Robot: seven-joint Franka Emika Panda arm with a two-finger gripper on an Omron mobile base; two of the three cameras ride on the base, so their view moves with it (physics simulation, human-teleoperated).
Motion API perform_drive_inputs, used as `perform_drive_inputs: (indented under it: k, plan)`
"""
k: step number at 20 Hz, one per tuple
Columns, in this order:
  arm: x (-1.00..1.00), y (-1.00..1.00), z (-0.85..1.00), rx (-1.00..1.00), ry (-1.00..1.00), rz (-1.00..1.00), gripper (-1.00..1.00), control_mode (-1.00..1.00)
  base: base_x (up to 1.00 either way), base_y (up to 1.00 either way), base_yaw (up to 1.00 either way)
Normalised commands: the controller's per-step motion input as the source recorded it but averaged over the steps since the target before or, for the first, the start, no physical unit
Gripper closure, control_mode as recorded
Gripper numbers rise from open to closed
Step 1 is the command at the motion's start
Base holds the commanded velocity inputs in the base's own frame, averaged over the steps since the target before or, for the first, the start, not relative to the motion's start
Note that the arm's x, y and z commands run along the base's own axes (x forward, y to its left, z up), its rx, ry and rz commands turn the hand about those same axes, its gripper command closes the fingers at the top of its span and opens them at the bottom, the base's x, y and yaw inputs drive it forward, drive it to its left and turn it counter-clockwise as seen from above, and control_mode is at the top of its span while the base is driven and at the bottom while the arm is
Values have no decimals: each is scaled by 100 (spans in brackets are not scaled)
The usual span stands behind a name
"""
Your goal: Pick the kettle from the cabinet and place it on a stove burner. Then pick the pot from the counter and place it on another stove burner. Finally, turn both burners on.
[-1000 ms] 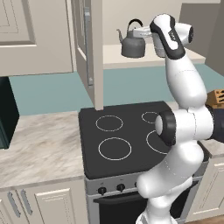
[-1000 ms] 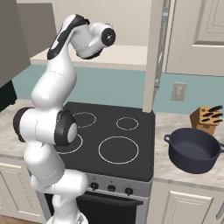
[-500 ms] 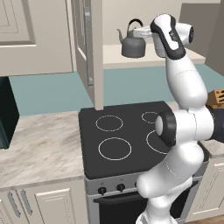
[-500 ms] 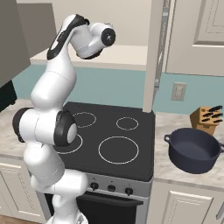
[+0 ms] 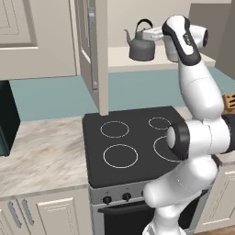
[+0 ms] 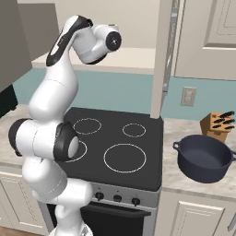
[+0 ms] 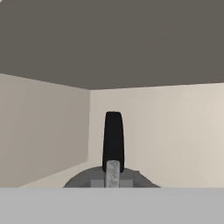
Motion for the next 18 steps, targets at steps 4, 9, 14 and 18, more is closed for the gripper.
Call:
perform_drive_inputs:
  k: [4, 9, 14, 18]
  plan:
    - [-41, 0, 4, 0, 0, 0, 100, -100, 0, 0, 0]
    - [-44, 0, 1, 0, -1, 0, 100, -100, 0, 0, 0]
    - [-52, 0, 4, 0, 0, 0, 100, -100, 0, 0, 0]
    - [-57, 1, 2, 0, 0, 0, 100, -100, 0, 0, 0]
